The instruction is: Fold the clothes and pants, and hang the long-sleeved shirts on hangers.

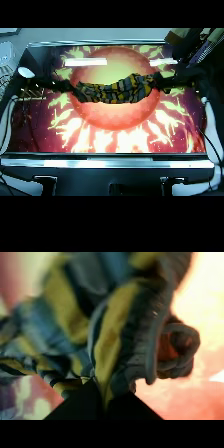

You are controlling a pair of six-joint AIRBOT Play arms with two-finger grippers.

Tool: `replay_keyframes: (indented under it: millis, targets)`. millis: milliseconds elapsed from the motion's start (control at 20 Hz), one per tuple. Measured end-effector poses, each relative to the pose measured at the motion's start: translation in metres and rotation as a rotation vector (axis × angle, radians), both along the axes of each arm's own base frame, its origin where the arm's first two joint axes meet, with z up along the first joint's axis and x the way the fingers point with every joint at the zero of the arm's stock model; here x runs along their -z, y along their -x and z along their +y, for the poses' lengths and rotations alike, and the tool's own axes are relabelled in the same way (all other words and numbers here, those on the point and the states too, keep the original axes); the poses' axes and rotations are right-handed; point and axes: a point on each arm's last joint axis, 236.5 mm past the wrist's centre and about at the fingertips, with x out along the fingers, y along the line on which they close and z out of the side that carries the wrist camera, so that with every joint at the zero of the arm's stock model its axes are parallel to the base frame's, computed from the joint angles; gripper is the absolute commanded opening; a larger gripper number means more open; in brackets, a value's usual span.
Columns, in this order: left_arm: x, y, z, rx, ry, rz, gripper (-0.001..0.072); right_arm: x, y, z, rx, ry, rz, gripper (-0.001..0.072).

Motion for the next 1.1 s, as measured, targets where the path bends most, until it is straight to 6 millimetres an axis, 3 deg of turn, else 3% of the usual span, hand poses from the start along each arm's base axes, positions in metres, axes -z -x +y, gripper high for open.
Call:
replay_keyframes:
  millis: [50, 150, 250, 350, 400, 500, 550, 600, 700, 800, 850, 950, 1100]
  targets:
    - [-0.041, -0.007, 0.002, -0.004, -0.008, -0.099, 0.0020, -0.044, 0.009, 0.001, -0.006, 0.010, -0.090, 0.0028]
    - [-0.144, -0.013, 0.009, -0.028, -0.028, -0.344, 0.0020, -0.145, 0.034, 0.002, 0.005, 0.037, -0.319, 0.0029]
    - [-0.253, 0.004, 0.020, -0.079, -0.049, -0.607, 0.0020, -0.248, 0.075, 0.000, 0.042, 0.068, -0.567, 0.0029]
    - [-0.350, 0.042, 0.035, -0.170, -0.061, -0.840, 0.0020, -0.340, 0.131, -0.007, 0.110, 0.100, -0.802, 0.0029]
    - [-0.393, 0.068, 0.044, -0.224, -0.065, -0.946, 0.0020, -0.376, 0.159, -0.011, 0.150, 0.111, -0.896, 0.0029]
    - [-0.454, 0.121, 0.061, -0.330, -0.072, -1.097, 0.0020, -0.429, 0.214, -0.022, 0.236, 0.119, -1.039, 0.0029]
    - [-0.475, 0.145, 0.071, -0.383, -0.076, -1.150, 0.0020, -0.445, 0.235, -0.027, 0.276, 0.117, -1.079, 0.0029]
    - [-0.489, 0.163, 0.080, -0.431, -0.088, -1.187, 0.0020, -0.457, 0.253, -0.033, 0.318, 0.110, -1.106, 0.0029]
    - [-0.509, 0.191, 0.095, -0.509, -0.105, -1.242, 0.0020, -0.460, 0.266, -0.045, 0.384, 0.115, -1.094, 0.0029]
    - [-0.511, 0.196, 0.106, -0.553, -0.127, -1.245, 0.0020, -0.446, 0.254, -0.057, 0.434, 0.123, -1.016, 0.0029]
    - [-0.504, 0.189, 0.109, -0.562, -0.143, -1.219, 0.0020, -0.431, 0.237, -0.062, 0.451, 0.128, -0.949, 0.0030]
    - [-0.470, 0.161, 0.113, -0.555, -0.185, -1.108, 0.0020, -0.388, 0.188, -0.069, 0.457, 0.138, -0.781, 0.0030]
    - [-0.379, 0.099, 0.117, -0.507, -0.265, -0.833, 0.0020, -0.296, 0.099, -0.063, 0.398, 0.110, -0.499, 0.0030]
